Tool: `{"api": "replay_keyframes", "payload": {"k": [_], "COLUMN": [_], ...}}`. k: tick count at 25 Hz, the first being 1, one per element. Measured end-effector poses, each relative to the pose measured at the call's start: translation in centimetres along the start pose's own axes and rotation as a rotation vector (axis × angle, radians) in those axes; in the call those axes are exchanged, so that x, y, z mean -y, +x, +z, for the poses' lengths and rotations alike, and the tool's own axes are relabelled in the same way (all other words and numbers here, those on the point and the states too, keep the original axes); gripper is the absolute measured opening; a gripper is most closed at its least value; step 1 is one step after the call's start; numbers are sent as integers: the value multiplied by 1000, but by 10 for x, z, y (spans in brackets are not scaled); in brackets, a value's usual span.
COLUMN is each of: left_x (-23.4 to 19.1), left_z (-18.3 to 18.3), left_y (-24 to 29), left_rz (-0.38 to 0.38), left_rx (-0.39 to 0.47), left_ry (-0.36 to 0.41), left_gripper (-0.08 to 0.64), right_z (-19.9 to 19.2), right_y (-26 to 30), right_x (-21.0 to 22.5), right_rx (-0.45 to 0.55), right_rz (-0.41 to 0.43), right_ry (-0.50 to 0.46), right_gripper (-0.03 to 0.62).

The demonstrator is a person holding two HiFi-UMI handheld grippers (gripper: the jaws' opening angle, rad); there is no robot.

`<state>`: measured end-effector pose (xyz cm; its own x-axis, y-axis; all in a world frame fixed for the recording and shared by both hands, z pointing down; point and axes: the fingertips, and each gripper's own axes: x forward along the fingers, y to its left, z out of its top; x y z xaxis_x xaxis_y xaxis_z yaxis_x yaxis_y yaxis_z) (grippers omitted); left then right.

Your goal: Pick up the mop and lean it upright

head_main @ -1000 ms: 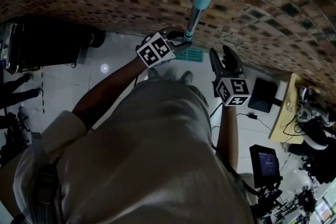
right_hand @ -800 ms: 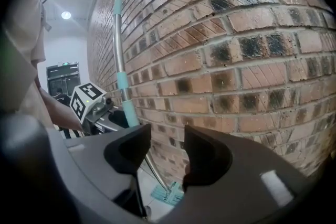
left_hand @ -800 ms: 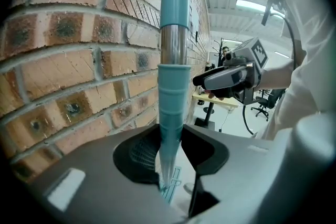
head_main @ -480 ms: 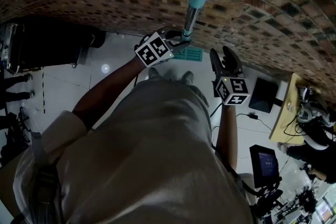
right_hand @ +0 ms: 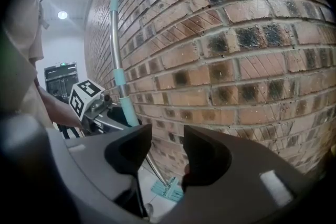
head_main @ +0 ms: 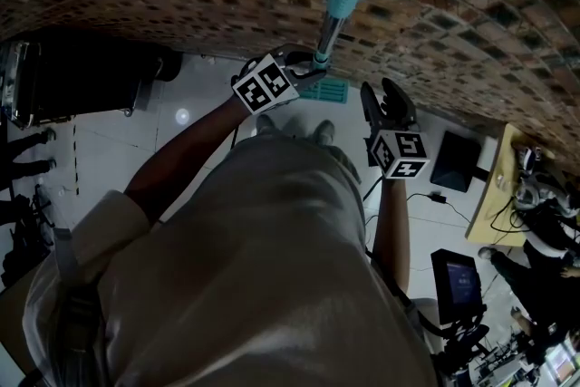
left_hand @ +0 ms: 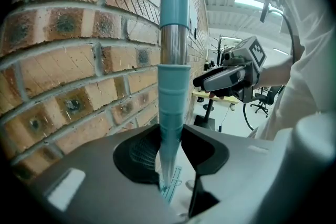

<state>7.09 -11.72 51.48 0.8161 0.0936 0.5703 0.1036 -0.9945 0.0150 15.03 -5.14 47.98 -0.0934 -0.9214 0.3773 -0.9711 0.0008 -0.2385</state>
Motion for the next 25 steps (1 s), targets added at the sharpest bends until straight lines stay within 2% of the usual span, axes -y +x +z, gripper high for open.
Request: {"api": "replay_keyframes", "payload": {"k": [25], "left_x": [7], "left_z": [-5], "left_y": [11], "left_rz": [-40], "left_rx": [5], "left_ry": [11], "left_gripper": [149], "right_z": [-20], "right_y": [-15], "right_x": [10], "right_rx": [-31], "right_rz": [-48], "right_ry": [30], "right_gripper": [193]}}
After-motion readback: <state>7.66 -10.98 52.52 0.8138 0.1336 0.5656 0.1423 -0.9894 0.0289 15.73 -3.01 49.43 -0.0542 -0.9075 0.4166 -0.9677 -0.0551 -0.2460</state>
